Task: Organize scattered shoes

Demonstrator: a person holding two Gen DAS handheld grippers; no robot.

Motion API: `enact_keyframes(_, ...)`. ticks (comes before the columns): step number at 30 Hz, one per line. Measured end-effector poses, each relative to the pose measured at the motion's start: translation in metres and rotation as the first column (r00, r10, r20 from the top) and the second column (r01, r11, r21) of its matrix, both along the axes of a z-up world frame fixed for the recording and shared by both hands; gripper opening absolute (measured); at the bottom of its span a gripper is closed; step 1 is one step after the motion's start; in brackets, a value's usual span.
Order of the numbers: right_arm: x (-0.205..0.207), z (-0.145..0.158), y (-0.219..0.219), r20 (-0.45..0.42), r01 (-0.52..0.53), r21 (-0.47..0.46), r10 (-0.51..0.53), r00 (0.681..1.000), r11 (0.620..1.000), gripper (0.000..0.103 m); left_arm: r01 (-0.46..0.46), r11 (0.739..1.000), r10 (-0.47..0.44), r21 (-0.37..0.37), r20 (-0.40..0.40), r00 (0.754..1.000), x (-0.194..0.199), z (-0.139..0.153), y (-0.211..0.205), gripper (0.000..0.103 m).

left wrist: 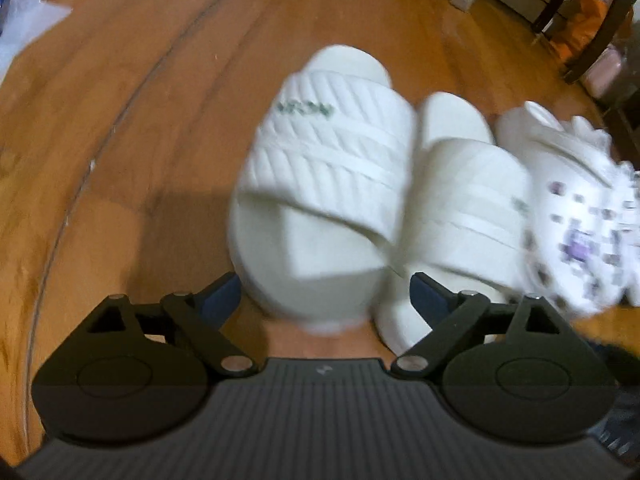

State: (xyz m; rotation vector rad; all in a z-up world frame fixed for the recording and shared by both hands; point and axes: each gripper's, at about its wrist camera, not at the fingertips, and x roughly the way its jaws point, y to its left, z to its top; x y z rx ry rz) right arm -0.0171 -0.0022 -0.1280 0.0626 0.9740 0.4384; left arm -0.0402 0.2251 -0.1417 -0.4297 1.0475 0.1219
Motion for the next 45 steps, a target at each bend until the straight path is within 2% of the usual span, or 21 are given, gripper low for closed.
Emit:
enact_keyframes(2,-0.011,0.005,-0.016,-0.002,0.024,-0.024,-0.024,1.0,0.999,0.079,0.034,0.999,-0.034,0.023,-0.003,0.999,-0.008,0.011,-0.019,0.1)
enact_keyframes(4,-0.023,0.009,-0.033,0.002,0.051,-0.055,-0.051,0.999,0.997,0.08,0.104,0.991,-0.102,0.09,-0.021,0.995,-0.012,0.023,-0.049,0.1)
enact_keyframes(7,-0.04,0.02,-0.057,0.018,0.089,-0.103,-0.087,0.996,0.991,0.081,0.155,0.974,-0.152,0.165,-0.03,0.988,-0.024,0.037,-0.084,0.1)
enact_keyframes(11,-0.058,0.045,-0.084,0.084,0.115,-0.146,-0.104,0.991,0.983,0.088,0.199,0.964,-0.2,0.174,-0.015,0.98,-0.033,0.051,-0.126,0.1)
enact_keyframes(15,-0.075,0.068,-0.112,0.162,0.143,-0.174,-0.115,0.98,0.974,0.092,0.156,0.964,-0.163,0.217,0.015,0.986,-0.058,0.063,-0.162,0.103)
enact_keyframes(17,-0.08,0.076,-0.12,0.188,0.153,-0.188,-0.117,0.975,0.97,0.093,0.164,0.965,-0.172,0.206,0.021,0.985,-0.069,0.067,-0.177,0.103)
enact_keyframes(27,-0.125,0.097,-0.173,0.273,0.213,-0.27,-0.138,0.952,0.939,0.097,0.158,0.968,-0.171,0.197,0.052,0.984,-0.094,0.087,-0.228,0.103)
enact_keyframes(31,-0.136,0.095,-0.191,0.259,0.237,-0.27,-0.167,0.951,0.933,0.098,0.173,0.956,-0.189,0.237,0.045,0.981,-0.1,0.089,-0.249,0.103)
enact_keyframes(36,-0.141,0.091,-0.209,0.221,0.258,-0.254,-0.204,0.954,0.932,0.098,0.199,0.957,-0.212,0.209,0.041,0.977,-0.101,0.09,-0.257,0.103)
enact_keyframes(45,-0.145,0.083,-0.212,0.22,0.254,-0.26,-0.199,0.955,0.932,0.098,0.196,0.952,-0.207,0.236,0.024,0.978,-0.104,0.089,-0.26,0.103)
